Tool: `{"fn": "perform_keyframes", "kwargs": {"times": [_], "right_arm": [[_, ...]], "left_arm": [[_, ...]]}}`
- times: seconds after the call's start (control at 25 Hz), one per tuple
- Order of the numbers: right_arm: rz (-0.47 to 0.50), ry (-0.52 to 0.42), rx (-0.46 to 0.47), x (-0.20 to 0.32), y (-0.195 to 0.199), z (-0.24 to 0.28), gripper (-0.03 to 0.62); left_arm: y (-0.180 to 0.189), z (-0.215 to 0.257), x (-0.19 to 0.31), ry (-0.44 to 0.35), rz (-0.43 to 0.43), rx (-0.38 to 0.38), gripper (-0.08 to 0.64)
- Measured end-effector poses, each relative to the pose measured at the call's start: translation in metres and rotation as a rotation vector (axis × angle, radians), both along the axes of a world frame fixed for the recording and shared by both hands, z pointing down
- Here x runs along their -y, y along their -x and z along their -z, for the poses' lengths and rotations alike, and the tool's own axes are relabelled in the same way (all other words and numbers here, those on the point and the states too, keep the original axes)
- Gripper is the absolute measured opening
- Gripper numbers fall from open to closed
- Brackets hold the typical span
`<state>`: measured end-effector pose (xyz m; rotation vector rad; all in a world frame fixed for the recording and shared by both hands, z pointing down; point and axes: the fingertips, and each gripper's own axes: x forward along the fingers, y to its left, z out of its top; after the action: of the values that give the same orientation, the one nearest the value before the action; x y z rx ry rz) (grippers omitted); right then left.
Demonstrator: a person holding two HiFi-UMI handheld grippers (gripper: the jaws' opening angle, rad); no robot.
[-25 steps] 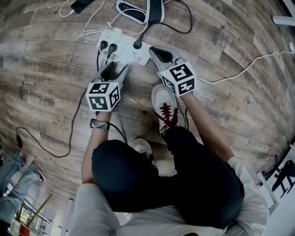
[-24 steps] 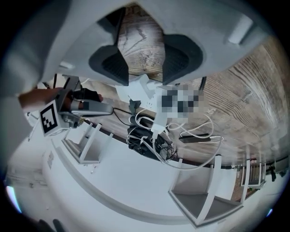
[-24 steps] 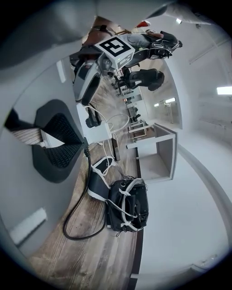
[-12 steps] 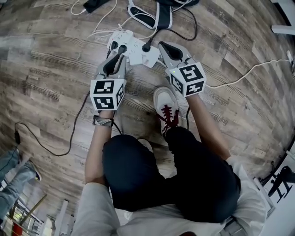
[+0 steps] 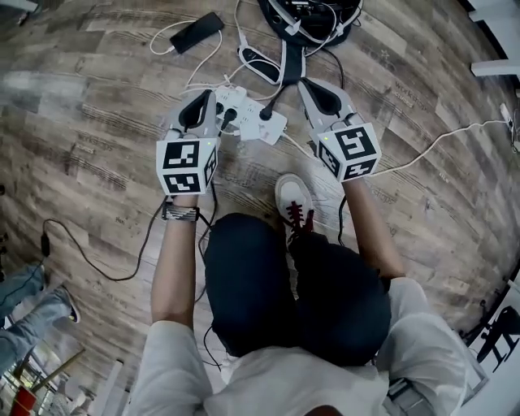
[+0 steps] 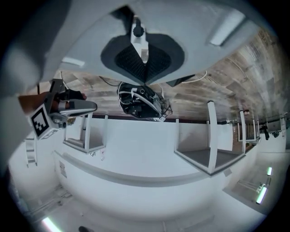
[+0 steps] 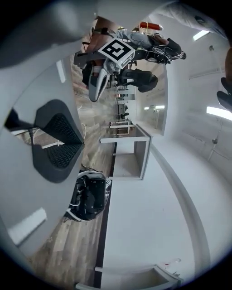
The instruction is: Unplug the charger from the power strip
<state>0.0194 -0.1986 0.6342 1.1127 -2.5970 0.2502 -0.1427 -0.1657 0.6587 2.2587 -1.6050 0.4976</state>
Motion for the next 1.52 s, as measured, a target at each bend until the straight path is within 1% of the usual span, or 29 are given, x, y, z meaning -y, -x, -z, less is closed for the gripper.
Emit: {"fn": "perform_keyframes", "kwargs": {"times": [0.16, 0.44, 0.6, 0.8, 1.0, 1.08, 1.24, 1.32, 1.44, 1.52], "right_arm": [[0.003, -0.065, 0.019, 0.014, -0.003, 0.062, 0.002], [-0.016, -0.155, 0.049, 0.038, -0.008, 0.164, 0.002], [-0.024, -0.18, 0.057, 0.042, -0.018, 0.215, 0.002], [-0.036, -0.193, 0.081, 0.051, -0.022, 0.296, 0.002], [-0.029, -0.217, 0.131, 0.059, -0.023, 0.4, 0.002], [-0.026, -0.225, 0.127, 0.064, -0.021, 0.438, 0.002], [-0.023, -0.213, 0.108, 0.071, -0.018, 0.511, 0.002], [-0.02, -0.209, 0.106, 0.075, -0.017, 0.549, 0.002], [-0.023, -0.204, 0.116, 0.074, -0.015, 0.604, 0.002], [-0.034, -0.182, 0.131, 0.068, -0.013, 0.638, 0.002]], "left_arm": [[0.001, 0.059, 0.02, -0.089, 0.0, 0.022, 0.005], [-0.003, 0.158, 0.043, -0.216, -0.017, 0.062, 0.005], [-0.012, 0.215, 0.047, -0.26, -0.031, 0.095, 0.005], [-0.014, 0.296, 0.055, -0.28, -0.044, 0.109, 0.005], [-0.018, 0.378, 0.064, -0.258, -0.042, 0.104, 0.005], [-0.019, 0.41, 0.066, -0.246, -0.047, 0.104, 0.005], [-0.018, 0.482, 0.067, -0.232, -0.042, 0.096, 0.005], [-0.014, 0.52, 0.069, -0.234, -0.035, 0.105, 0.005], [-0.008, 0.576, 0.068, -0.236, -0.019, 0.104, 0.005], [-0.005, 0.611, 0.063, -0.241, -0.011, 0.103, 0.005]]}}
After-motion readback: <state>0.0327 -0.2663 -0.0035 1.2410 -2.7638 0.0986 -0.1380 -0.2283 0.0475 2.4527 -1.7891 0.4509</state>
